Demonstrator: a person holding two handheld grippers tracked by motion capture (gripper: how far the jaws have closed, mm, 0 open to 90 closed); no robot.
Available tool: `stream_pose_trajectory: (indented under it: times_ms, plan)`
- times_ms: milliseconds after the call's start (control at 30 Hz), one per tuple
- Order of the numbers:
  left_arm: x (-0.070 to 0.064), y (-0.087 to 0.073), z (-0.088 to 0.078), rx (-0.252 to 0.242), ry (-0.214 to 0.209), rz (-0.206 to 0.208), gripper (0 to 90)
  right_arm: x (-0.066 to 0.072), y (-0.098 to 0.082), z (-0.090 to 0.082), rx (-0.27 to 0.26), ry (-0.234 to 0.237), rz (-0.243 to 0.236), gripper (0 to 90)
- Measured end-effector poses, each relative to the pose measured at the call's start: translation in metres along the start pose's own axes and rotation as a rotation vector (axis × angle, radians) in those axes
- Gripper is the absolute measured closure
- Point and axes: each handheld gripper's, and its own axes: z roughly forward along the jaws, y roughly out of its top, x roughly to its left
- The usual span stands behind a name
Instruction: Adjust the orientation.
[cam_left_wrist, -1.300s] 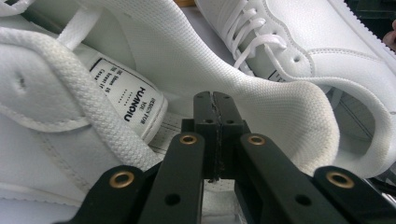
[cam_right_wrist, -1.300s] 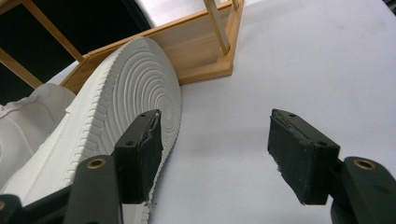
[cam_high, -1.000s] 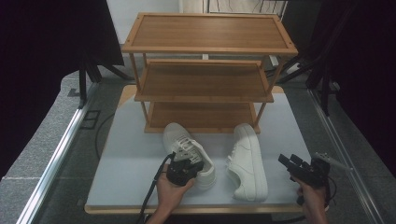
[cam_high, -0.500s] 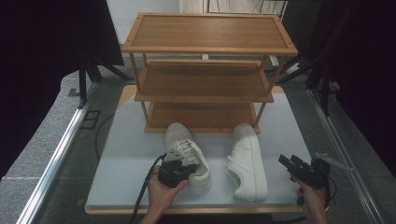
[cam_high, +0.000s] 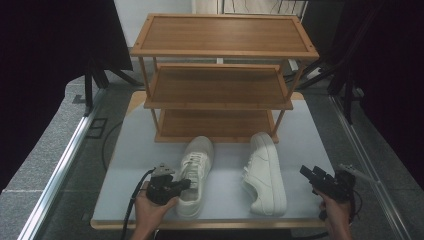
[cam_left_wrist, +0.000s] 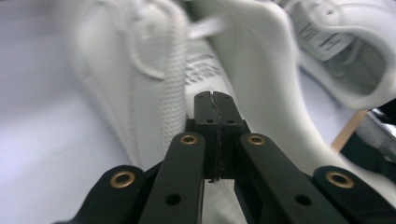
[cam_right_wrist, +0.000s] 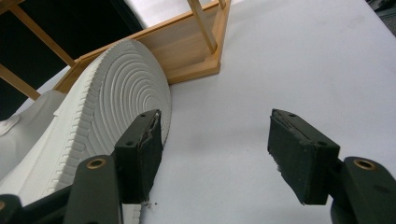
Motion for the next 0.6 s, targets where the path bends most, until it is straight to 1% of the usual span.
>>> stream_pose_trajectory:
  times_ms: [33, 100, 133, 167, 200, 267, 367, 433, 467, 533, 567, 600]
  plan:
    - [0.000, 0.000, 0.000, 0.000, 0.000, 0.000, 90.0, 0.000, 0.000, 0.001, 0.001, 0.000, -0.002, 35.0]
    - [0.016, -0.001, -0.008, 0.008, -0.022, -0.020, 90.0, 0.001, -0.001, 0.002, 0.006, 0.000, -0.003, 35.0]
    - [0.016, -0.001, -0.008, 0.008, -0.022, -0.020, 90.0, 0.001, -0.001, 0.003, 0.009, 0.000, -0.005, 35.0]
    - [0.018, -0.001, -0.009, 0.012, -0.025, -0.022, 90.0, 0.001, -0.001, 0.003, 0.009, 0.000, -0.005, 35.0]
    - [0.024, 0.000, -0.012, 0.018, -0.026, -0.020, 90.0, 0.002, -0.002, 0.004, 0.013, 0.000, -0.007, 35.0]
    - [0.030, 0.000, -0.014, 0.018, -0.037, -0.028, 90.0, 0.002, -0.003, 0.005, 0.017, -0.001, -0.008, 35.0]
    - [0.032, 0.002, -0.014, 0.024, -0.043, -0.024, 90.0, 0.002, -0.003, 0.006, 0.020, -0.001, -0.011, 35.0]
    - [0.032, 0.003, -0.013, 0.025, -0.044, -0.018, 90.0, 0.003, -0.004, 0.006, 0.020, 0.000, -0.012, 35.0]
    - [0.030, 0.005, -0.011, 0.024, -0.039, -0.010, 90.0, 0.003, -0.004, 0.007, 0.023, -0.001, -0.015, 35.0]
    - [0.029, 0.008, -0.009, 0.027, -0.026, -0.008, 90.0, 0.003, -0.004, 0.007, 0.024, 0.001, -0.013, 35.0]
    - [0.029, 0.008, -0.009, 0.027, -0.026, -0.008, 90.0, 0.003, -0.004, 0.007, 0.024, 0.001, -0.013, 35.0]
    - [0.032, 0.010, -0.008, 0.025, -0.013, -0.012, 90.0, 0.004, -0.004, 0.007, 0.024, 0.002, -0.014, 35.0]
